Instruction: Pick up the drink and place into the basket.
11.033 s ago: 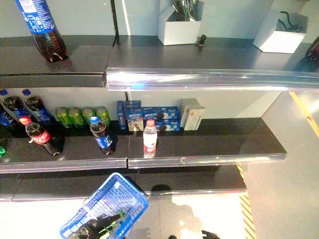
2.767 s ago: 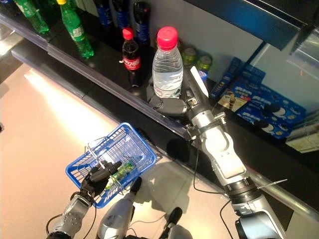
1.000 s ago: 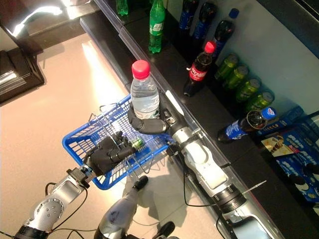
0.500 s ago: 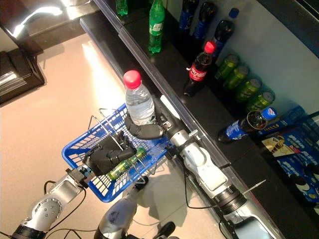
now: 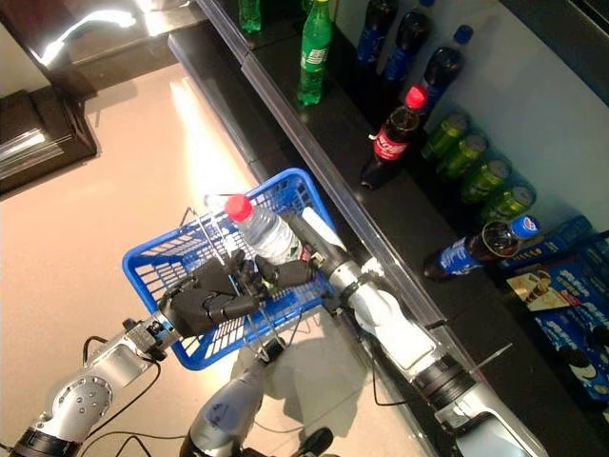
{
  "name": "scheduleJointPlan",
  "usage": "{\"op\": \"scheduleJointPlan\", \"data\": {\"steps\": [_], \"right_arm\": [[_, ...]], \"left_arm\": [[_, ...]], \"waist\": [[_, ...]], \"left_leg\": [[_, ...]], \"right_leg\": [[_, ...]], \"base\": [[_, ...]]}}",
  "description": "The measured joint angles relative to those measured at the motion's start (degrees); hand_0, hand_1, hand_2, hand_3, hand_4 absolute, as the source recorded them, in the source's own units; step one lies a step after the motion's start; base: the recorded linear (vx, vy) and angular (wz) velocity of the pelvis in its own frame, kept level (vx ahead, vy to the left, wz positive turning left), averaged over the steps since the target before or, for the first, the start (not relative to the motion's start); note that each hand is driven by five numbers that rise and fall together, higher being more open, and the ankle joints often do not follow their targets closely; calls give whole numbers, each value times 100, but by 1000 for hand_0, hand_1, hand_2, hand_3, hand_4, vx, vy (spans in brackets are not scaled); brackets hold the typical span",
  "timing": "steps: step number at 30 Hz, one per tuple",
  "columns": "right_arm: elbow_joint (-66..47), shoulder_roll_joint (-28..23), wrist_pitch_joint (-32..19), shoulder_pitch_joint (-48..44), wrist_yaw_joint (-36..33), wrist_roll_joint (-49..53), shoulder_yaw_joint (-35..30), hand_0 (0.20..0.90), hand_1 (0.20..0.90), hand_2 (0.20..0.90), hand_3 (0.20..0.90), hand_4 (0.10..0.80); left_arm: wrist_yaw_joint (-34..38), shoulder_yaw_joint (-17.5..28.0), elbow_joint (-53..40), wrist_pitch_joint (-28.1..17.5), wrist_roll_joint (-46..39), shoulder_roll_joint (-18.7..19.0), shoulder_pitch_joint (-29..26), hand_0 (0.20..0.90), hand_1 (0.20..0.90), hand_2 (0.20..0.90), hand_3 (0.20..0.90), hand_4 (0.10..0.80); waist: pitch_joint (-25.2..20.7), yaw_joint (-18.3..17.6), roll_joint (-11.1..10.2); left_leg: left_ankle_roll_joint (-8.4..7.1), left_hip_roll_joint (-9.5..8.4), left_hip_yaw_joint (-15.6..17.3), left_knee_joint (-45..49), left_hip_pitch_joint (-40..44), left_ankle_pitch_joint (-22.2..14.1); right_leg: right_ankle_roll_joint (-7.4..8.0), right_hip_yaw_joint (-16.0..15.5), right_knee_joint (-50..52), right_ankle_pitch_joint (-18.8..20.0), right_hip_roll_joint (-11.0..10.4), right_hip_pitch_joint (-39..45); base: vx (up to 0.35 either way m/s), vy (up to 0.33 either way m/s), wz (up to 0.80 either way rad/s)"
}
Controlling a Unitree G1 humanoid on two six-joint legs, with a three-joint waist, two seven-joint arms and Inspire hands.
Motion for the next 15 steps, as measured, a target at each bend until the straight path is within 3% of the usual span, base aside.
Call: {"op": "scheduleJointPlan", "data": {"steps": [9, 15], "right_arm": [[327, 2, 176, -12, -61, -419, 94, 300, 300, 300, 200, 100], [458, -22, 348, -131, -89, -999, 255, 300, 300, 300, 200, 100]], "left_arm": [[-403, -224, -212, 1, 0, 109, -438, 300, 300, 300, 200, 100], [-591, -277, -253, 8, 4, 162, -452, 300, 300, 300, 200, 100]], "waist": [[0, 9, 0], [-1, 4, -1]], "left_leg": [[-17, -35, -22, 12, -2, 12], [-15, -38, -26, 19, -2, 9]], "right_leg": [[4, -6, 0, -10, 8, 13], [12, -8, 0, -16, 10, 16]], "base": [[-3, 3, 1], [0, 0, 0]]}}
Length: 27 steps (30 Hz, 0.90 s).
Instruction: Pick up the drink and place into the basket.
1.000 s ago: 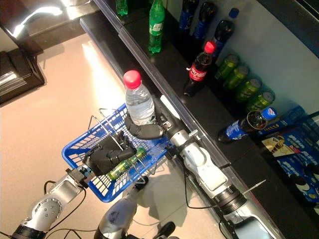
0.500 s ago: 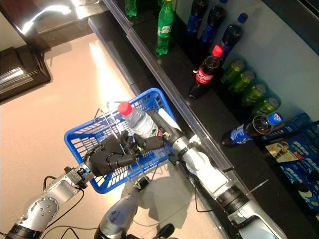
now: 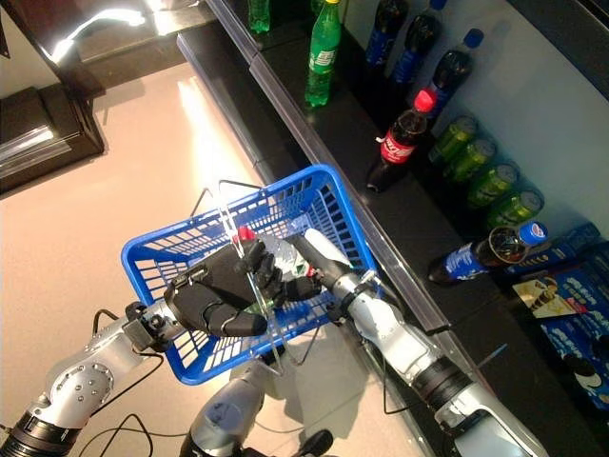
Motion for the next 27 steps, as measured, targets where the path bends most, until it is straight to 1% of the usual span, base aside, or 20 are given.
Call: {"op": "scheduleJointPlan", "data": {"steps": [4, 8, 13, 16, 19, 24, 27], "right_arm": [[10, -68, 50, -241, -1, -423, 244, 300, 300, 300, 200, 100], [10, -92, 148, -510, 3, -758, 448, 300, 300, 300, 200, 100], [11, -112, 232, -796, 94, -1047, 567, 300, 300, 300, 200, 100], [37, -123, 244, -947, 140, -1251, 672, 300, 300, 300, 200, 100], [319, -69, 287, -1033, 222, -1351, 846, 300, 300, 300, 200, 100], [387, -8, 490, -1111, 465, -1538, 1060, 300, 300, 300, 200, 100], [495, 104, 504, -1127, 516, -1549, 1108, 300, 300, 300, 200, 100]], "left_arm": [[-29, -145, -71, 34, 42, 92, -57, 300, 300, 300, 200, 100], [-93, -177, -70, 46, 147, 100, -202, 300, 300, 300, 200, 100], [-201, -332, -75, 46, 222, 121, -433, 300, 300, 300, 200, 100], [-295, -354, -102, 46, 299, 120, -455, 300, 300, 300, 200, 100], [-339, -372, -103, 174, 349, 109, -502, 300, 300, 300, 200, 100], [-517, -378, -110, 193, 476, 164, -524, 300, 300, 300, 200, 100], [-529, -410, -110, 206, 554, 173, -595, 300, 300, 300, 200, 100]], "waist": [[-1, 1, -1], [-1, 4, -2], [-2, 22, -3], [-4, 48, -7], [-36, 129, -70], [-40, 173, -76], [-40, 178, -76]], "left_leg": [[0, 0, 0, 2, 0, 0], [-1, 3, 1, 4, 0, -1], [-1, -1, 1, 5, 0, -1], [-16, 4, -2, 12, -4, -18], [-19, -25, -27, 67, 25, -61], [-32, -13, -37, 93, 24, -84], [-32, -16, -39, 94, 22, -84]], "right_leg": [[1, 1, 0, -1, -2, -2], [1, 1, 0, -1, -2, -2], [1, 0, 1, 0, -2, 3], [3, 3, 3, -6, -24, 35], [13, 3, 4, -39, -7, 63], [-2, 3, 3, -52, 2, 75], [-2, 1, 4, -52, 4, 75]], "base": [[0, 0, 0], [0, 0, 0], [17, -20, 0], [55, -69, -1], [5, -5, 1], [0, 0, 0], [0, 0, 0]]}}
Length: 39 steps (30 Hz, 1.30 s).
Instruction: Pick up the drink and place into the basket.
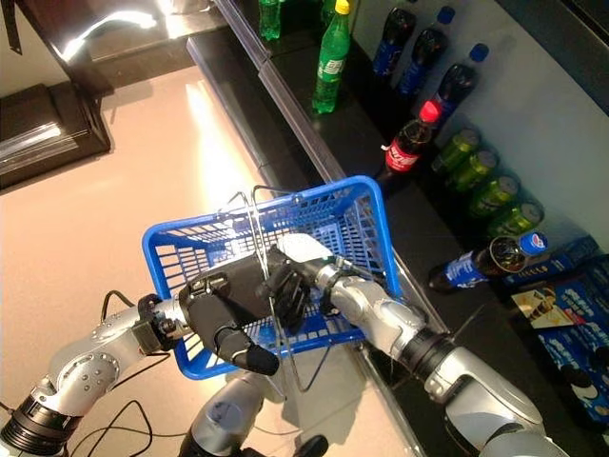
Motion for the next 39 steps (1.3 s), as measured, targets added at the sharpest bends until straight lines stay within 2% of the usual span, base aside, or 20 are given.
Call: {"op": "scheduleJointPlan", "data": {"steps": [5, 13, 14, 15, 16, 17, 18, 30, 39], "right_arm": [[537, 252, 131, -138, 72, -113, 118, 300, 300, 300, 200, 100], [991, 470, 355, -218, 81, -163, 118, 300, 300, 300, 200, 100], [1013, 484, 371, -218, 81, -173, 118, 486, 486, 486, 417, 317], [1030, 512, 404, -219, 81, -214, 118, 615, 615, 615, 568, 468], [1043, 529, 416, -221, 81, -214, 118, 695, 695, 695, 661, 561], [1068, 563, 428, -224, 78, -218, 116, 749, 749, 749, 724, 624], [1129, 619, 449, -244, 75, -219, 115, 900, 900, 900, 900, 800], [1207, 719, 486, -254, 58, -327, 91, 900, 900, 900, 900, 800], [1209, 836, 488, -256, 51, -333, 90, 900, 900, 900, 900, 800]], "left_arm": [[-86, -185, 0, 31, 39, 18, -126, 300, 300, 300, 200, 100], [-238, -199, -2, 65, 152, 44, -241, 300, 300, 300, 200, 100], [-239, -199, -2, 65, 152, 44, -244, 300, 300, 300, 200, 100], [-239, -199, -2, 70, 155, 43, -244, 300, 300, 300, 200, 100], [-239, -199, -2, 77, 156, 43, -245, 300, 300, 300, 200, 100], [-240, -199, -3, 98, 157, 43, -246, 300, 300, 300, 200, 100], [-242, -199, -3, 158, 159, 43, -246, 300, 300, 300, 200, 100], [-224, -215, 18, 450, 378, 232, -250, 300, 300, 300, 200, 100], [-225, -290, 17, 475, 422, 266, -250, 300, 300, 300, 200, 100]], "waist": [[0, 47, 0], [0, 132, 0], [0, 136, 0], [0, 148, 0], [0, 151, 0], [0, 156, 0], [0, 157, 0], [-2, 156, -3], [-3, 149, -6]], "left_leg": [[1, -6, -9, 3, -5, -1], [-1, -39, -94, 8, -12, -1], [-2, -45, -115, 8, -12, -1], [-2, -47, -128, 9, -12, -2], [-3, -47, -129, 10, -12, -3], [-6, -46, -132, 11, -12, -5], [-7, -45, -132, 14, -11, -5], [-10, -41, -132, 22, -8, -8], [-11, -35, -129, 23, -7, -8]], "right_leg": [[1, -6, -1, -2, 0, -1], [11, -136, 0, -25, -1, 38], [12, -141, -1, -33, -4, 50], [9, -147, 0, -38, -6, 56], [8, -147, 0, -40, -7, 56], [7, -149, 0, -42, -7, 58], [7, -150, 0, -42, -3, 59], [7, -149, 0, -42, -2, 65], [6, -146, 1, -42, -2, 65]], "base": [[0, 0, 0], [6, 6, 5], [8, 6, 10], [7, 5, 7], [4, 8, 3], [0, 0, 0], [0, 0, 0], [0, 0, 0], [0, 0, 0]]}}
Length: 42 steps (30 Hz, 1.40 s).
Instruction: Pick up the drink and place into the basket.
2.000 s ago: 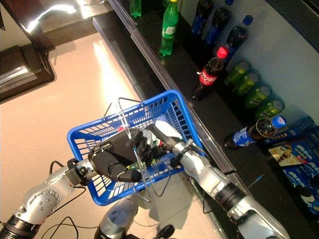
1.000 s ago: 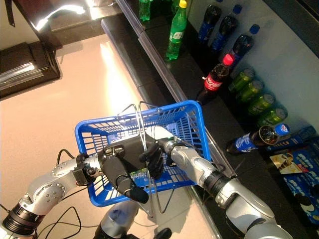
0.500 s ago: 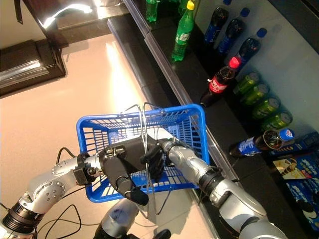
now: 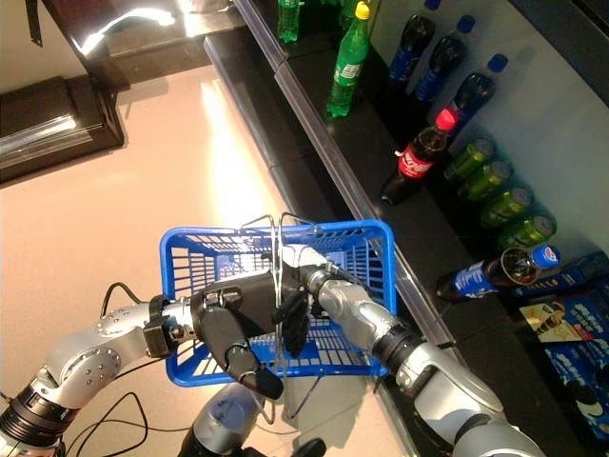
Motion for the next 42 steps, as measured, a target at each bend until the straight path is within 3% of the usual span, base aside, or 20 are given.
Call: {"op": "scheduleJointPlan", "data": {"steps": [9, 17, 24, 30, 39, 42], "right_arm": [[0, 29, 6, 1, -145, 45, -34, 900, 900, 900, 900, 800], [-378, 33, 6, 250, -337, 384, -525, 900, 900, 900, 900, 800], [-988, 7, -15, 641, -633, 546, -928, 900, 900, 900, 900, 800], [-1620, -56, -206, 1214, -888, 1015, -1545, 900, 900, 900, 900, 800], [-2352, -72, -1066, 2312, -1165, 1987, -2442, 900, 900, 900, 900, 800], [-2361, -15, -1143, 2778, -1163, 2334, -2797, 900, 900, 900, 900, 800]], "left_arm": [[80, -6, 0, -2, 1, 0, 0, 300, 300, 300, 200, 100], [761, 34, 4, -45, 2, -11, 155, 300, 300, 300, 200, 100], [1375, 359, 41, -71, 2, -163, 589, 300, 300, 300, 200, 100], [1927, 512, 240, -483, 4, -413, 769, 300, 300, 300, 200, 100], [2528, 1265, 570, -1150, 329, -716, 1588, 300, 300, 300, 200, 100], [2594, 1595, 742, -1313, 329, -839, 1847, 300, 300, 300, 200, 100]], "waist": [[-1, -17, -1], [-9, -162, -15], [-12, -379, -20], [-17, -705, -27], [-52, -1439, -49], [-60, -1605, -47]], "left_leg": [[0, 10, 16, 1, 8, 0], [26, 31, 201, 77, 11, -65], [50, 140, 585, 88, 21, -112], [85, 259, 940, 87, 45, -120], [105, 471, 1715, -110, 351, -203], [120, 527, 1919, -166, 413, -202]], "right_leg": [[-2, 16, 0, 2, -6, -2], [-9, 130, 80, 5, -78, -94], [-21, 372, 91, 85, -95, -264], [-43, 657, 89, 187, -89, -425], [-77, 1301, 76, 400, -125, -656], [-89, 1463, 66, 458, -121, -711]], "base": [[0, 0, 0], [-32, 60, -12], [-10, 25, -25], [6, 35, -31], [6, 52, -47], [-4, 42, -38]]}}
